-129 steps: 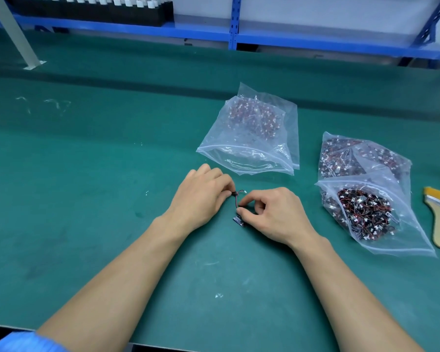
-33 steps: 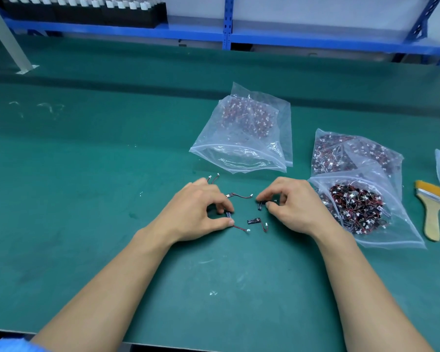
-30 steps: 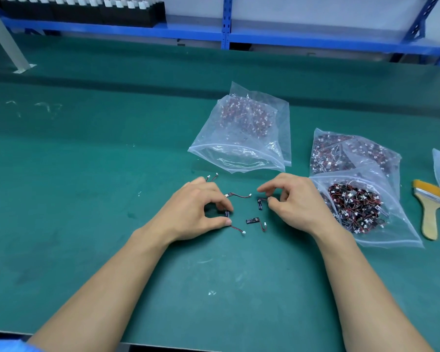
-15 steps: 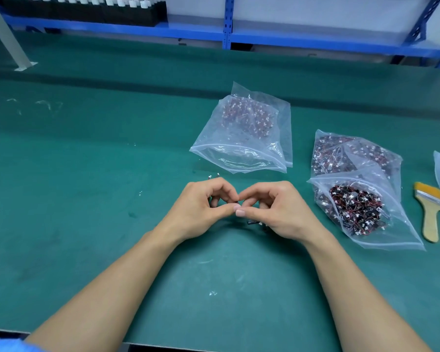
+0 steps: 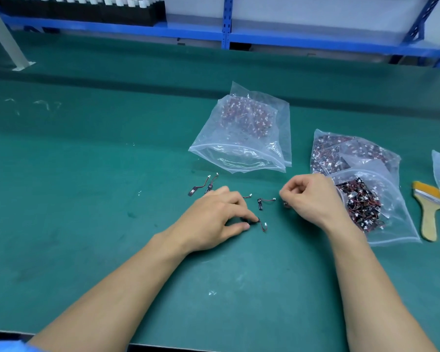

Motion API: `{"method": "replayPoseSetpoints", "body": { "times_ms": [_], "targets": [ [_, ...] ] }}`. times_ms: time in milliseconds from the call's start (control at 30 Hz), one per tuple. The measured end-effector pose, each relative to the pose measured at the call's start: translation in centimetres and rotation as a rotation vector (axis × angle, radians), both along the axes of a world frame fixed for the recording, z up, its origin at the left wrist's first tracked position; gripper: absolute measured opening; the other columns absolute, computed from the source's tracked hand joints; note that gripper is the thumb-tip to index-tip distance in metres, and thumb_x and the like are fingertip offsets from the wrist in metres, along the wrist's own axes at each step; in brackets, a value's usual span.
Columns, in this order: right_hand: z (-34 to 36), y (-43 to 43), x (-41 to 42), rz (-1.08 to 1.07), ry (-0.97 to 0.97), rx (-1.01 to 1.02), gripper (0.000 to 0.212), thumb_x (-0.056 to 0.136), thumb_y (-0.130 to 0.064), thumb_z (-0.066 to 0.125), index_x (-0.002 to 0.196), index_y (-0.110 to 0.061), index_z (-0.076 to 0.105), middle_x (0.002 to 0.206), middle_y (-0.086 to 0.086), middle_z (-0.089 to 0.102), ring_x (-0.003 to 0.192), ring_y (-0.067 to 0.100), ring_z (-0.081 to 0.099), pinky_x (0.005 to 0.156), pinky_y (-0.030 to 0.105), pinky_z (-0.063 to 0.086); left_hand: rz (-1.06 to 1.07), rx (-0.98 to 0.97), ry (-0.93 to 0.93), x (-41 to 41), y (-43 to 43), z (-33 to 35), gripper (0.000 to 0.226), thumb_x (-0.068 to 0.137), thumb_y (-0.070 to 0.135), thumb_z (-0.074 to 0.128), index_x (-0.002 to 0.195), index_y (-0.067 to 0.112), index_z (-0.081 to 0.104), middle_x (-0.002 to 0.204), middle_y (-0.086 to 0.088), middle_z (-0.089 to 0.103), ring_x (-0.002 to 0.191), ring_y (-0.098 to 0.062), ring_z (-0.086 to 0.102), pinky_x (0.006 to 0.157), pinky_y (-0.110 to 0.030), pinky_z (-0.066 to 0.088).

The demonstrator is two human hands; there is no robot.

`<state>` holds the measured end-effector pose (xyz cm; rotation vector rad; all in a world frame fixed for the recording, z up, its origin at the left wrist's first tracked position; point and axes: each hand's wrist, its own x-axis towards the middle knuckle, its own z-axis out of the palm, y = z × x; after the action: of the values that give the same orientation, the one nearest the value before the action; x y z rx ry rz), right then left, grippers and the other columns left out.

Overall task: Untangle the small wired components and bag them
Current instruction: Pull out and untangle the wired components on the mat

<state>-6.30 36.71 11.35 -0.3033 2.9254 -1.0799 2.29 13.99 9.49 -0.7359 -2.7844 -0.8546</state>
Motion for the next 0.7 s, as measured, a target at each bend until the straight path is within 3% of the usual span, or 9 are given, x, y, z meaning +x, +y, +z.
{"method": "replayPoseSetpoints", "body": {
  "times_ms": [200,300,400,467,600,667,700],
  "targets": [
    [0.1,0.2,0.1,0.015,-0.024,0.018,0.019,0.079,-0.023,0.065,0.063,-0.025,0.075,0.055,-0.012,0.068,0.045,0.003,0.056,0.053,0.023,0.042,0.044,-0.043,0.057,0.2,-0.4,0.4,0.010,0.091,0.032,0.071,0.100,0.033,0.077,0.084,0.016,0.062,0.084,-0.009,0.044,0.081,-0.026,0.039],
    [0.3,0.3,0.2,-0.025,0.064,0.035,0.019,0.077,-0.037,0.063,0.064,-0.028,0.074,0.057,-0.011,0.067,0.054,0.014,0.056,0.055,0.026,0.042,0.106,-0.079,0.024,0.6,-1.6,0.9,0.005,0.089,0.036,0.071,0.088,0.032,0.073,0.076,0.017,0.062,0.080,-0.007,0.045,0.078,-0.027,0.042],
    [0.4,0.2,0.5,-0.053,0.127,0.050,0.024,0.072,-0.053,0.057,0.058,-0.037,0.068,0.064,-0.017,0.068,0.067,0.012,0.060,0.064,0.028,0.045,0.221,-0.127,-0.030,1.2,-3.0,1.3,0.007,0.086,0.036,0.070,0.081,0.031,0.070,0.071,0.018,0.061,0.078,-0.006,0.049,0.073,-0.028,0.045],
    [0.4,-0.2,0.6,-0.032,0.184,0.023,0.024,0.074,-0.054,0.058,0.058,-0.039,0.066,0.068,-0.019,0.067,0.070,0.008,0.059,0.066,0.030,0.046,0.321,-0.151,-0.056,2.0,-4.0,1.4,0.005,0.081,0.033,0.070,0.077,0.030,0.068,0.066,0.019,0.061,0.076,-0.006,0.052,0.069,-0.030,0.048],
    [0.2,-1.9,1.2,0.166,0.302,-0.150,0.006,0.083,-0.033,0.068,0.081,-0.037,0.072,0.075,-0.028,0.066,0.063,0.000,0.055,0.062,0.019,0.038,0.537,-0.194,-0.078,3.5,-6.3,1.6,0.010,0.076,0.034,0.069,0.069,0.032,0.063,0.059,0.020,0.058,0.071,-0.002,0.053,0.063,-0.027,0.046],
    [-0.2,-2.8,1.5,0.223,0.316,-0.125,0.021,0.083,-0.035,0.065,0.102,-0.034,0.075,0.074,-0.038,0.060,0.067,-0.004,0.054,0.064,0.019,0.036,0.603,-0.211,-0.091,3.9,-6.9,1.7,0.012,0.076,0.035,0.071,0.067,0.033,0.062,0.059,0.019,0.059,0.071,-0.002,0.054,0.061,-0.025,0.042],
    [-0.5,-3.1,1.6,0.230,0.315,-0.090,0.029,0.083,-0.037,0.064,0.110,-0.033,0.073,0.072,-0.034,0.059,0.073,-0.001,0.055,0.067,0.020,0.035,0.625,-0.210,-0.098,4.0,-7.1,1.9,0.013,0.075,0.036,0.072,0.067,0.033,0.062,0.060,0.019,0.060,0.069,-0.002,0.055,0.060,-0.025,0.041]
  ]
}}
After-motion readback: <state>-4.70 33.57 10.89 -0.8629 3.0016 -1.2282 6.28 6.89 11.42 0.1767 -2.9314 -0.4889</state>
